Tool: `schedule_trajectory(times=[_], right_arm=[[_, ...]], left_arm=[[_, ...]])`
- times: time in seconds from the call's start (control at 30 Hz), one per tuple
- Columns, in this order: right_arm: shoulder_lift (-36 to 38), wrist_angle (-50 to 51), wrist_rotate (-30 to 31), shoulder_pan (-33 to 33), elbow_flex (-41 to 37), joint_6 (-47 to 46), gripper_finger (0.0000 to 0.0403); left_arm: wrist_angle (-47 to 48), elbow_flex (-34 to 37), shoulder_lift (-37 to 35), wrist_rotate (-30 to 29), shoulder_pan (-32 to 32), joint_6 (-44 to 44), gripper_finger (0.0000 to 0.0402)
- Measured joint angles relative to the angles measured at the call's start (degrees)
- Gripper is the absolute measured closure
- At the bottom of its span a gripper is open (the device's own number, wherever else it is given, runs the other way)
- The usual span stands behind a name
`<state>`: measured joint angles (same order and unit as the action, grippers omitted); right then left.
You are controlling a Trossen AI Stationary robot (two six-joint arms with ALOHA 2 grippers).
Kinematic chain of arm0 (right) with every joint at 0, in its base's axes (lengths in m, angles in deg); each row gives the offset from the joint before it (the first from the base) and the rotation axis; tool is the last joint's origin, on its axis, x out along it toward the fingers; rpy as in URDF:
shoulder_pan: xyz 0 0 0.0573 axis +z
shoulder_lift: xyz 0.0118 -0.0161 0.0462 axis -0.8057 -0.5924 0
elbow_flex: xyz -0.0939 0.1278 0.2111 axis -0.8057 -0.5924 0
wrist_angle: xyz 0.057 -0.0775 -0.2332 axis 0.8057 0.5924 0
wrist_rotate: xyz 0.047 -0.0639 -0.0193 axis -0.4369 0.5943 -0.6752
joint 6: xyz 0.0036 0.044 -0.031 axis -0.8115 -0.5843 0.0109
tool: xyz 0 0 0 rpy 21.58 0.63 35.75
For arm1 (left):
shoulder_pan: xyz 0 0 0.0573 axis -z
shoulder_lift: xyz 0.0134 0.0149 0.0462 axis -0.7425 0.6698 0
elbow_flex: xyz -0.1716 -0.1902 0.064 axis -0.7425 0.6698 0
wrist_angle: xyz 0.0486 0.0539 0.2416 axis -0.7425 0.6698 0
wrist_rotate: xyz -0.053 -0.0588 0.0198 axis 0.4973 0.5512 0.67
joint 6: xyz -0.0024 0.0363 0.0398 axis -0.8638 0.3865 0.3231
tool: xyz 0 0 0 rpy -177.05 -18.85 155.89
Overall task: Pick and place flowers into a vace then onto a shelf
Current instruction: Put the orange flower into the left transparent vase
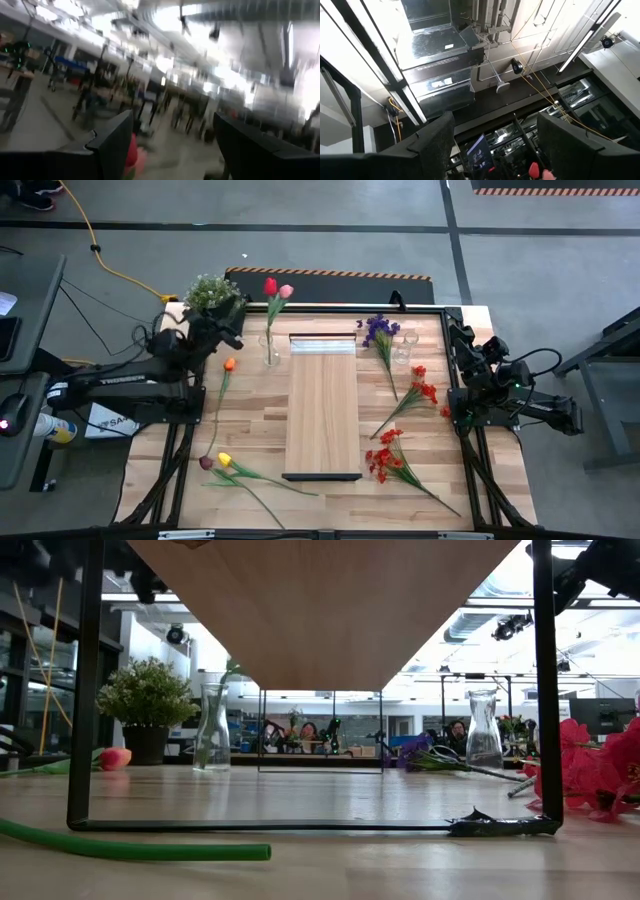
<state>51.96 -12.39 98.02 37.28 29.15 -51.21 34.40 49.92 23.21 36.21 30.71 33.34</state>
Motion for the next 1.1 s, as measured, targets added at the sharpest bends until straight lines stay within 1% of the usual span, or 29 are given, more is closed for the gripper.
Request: schedule_trajectory(times=[0.17, 0.3, 0.43, 0.53, 0.67, 0.77, 0.93, 1.1], right_arm=[[0.0, 0.0, 0.0, 0.0, 0.0, -0.1, 0.0132], [0.0, 0.0, 0.0, 0.0, 0.0, 0.0, 0.013], [0.0, 0.0, 0.0, 0.0, 0.0, 0.2, 0.0132], [0.0, 0.0, 0.0, 0.0, 0.0, 0.2, 0.0131], [0.0, 0.0, 0.0, 0.0, 0.0, 1.7, 0.0131], [0.0, 0.0, 0.0, 0.0, 0.0, 2.2, 0.0132], [0.0, 0.0, 0.0, 0.0, 0.0, 2.2, 0.0131], [0.0, -0.2, 0.0, 0.0, 0.0, 2.2, 0.0131]], left_arm=[[28.9, -14.1, 0.7, 2.9, 0.0, -1.3, 0.0094], [47.4, -24.6, 2.0, 3.3, 0.0, -5.1, 0.0094], [64.2, -33.7, 3.6, 3.3, 0.0, -13.4, 0.0094], [74.7, -38.9, 5.1, 5.4, 0.0, -20.4, 0.0094], [84.5, -43.3, 7.2, 10.4, 0.0, -26.1, 0.0094], [89.1, -45.1, 8.8, 14.4, 0.0, -28.3, 0.0094], [95.9, -46.2, 11.2, 20.7, 0.0, -32.5, 0.0094], [105.7, -46.2, 13.7, 25.9, 0.0, -39.0, 0.0094]])
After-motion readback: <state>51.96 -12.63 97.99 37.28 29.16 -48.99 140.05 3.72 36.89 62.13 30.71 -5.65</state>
